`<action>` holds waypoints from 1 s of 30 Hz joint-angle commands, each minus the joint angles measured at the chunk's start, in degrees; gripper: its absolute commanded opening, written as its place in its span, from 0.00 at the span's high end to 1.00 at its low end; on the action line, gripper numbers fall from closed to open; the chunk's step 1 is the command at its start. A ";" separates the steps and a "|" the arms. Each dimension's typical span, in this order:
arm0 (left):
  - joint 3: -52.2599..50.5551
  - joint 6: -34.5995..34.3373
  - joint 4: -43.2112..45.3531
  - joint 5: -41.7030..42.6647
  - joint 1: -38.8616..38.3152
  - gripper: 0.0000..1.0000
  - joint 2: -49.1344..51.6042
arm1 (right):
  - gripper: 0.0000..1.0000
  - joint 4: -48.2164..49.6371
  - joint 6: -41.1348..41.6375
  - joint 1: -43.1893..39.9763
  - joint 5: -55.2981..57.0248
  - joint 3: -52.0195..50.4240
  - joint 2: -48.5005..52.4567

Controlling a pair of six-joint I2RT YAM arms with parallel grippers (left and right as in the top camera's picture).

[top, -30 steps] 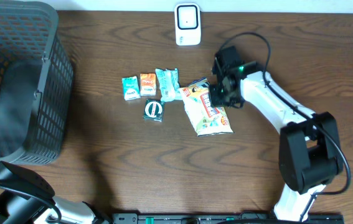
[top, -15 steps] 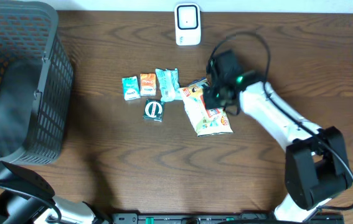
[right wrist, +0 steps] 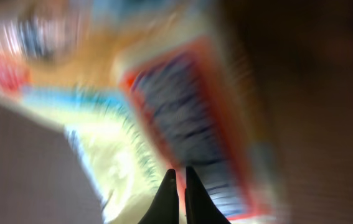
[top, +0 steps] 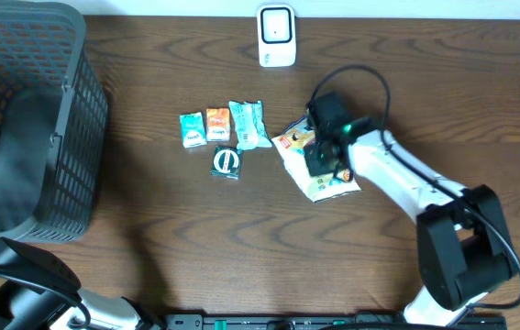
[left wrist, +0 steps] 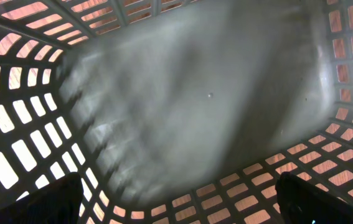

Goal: Scan the item barcode

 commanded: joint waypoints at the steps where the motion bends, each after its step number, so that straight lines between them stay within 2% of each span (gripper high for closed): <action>1: -0.11 -0.26 -0.26 -0.20 0.15 0.02 0.33 | 0.99 -1.14 -3.15 -1.44 7.54 7.21 -4.74; 6: -0.11 -0.26 -0.26 -0.20 0.15 0.02 0.33 | 0.99 -1.11 -3.23 -1.44 6.34 8.57 -5.57; 10: -0.11 -0.26 -0.26 -0.20 0.15 0.02 0.33 | 0.99 -0.44 -3.26 -1.03 0.07 6.12 -2.62; 19: -0.11 -0.26 -0.26 -0.20 0.15 0.02 0.33 | 0.99 0.61 -3.17 0.02 -6.91 0.11 12.39; 26: -0.11 -0.26 -0.26 -0.20 0.15 0.02 0.33 | 0.99 -4.74 -2.38 -0.63 -6.43 8.04 5.88; 30: -0.11 -0.26 -0.26 -0.17 0.15 0.02 0.33 | 0.99 1.22 -2.36 -0.11 -6.49 12.55 -0.20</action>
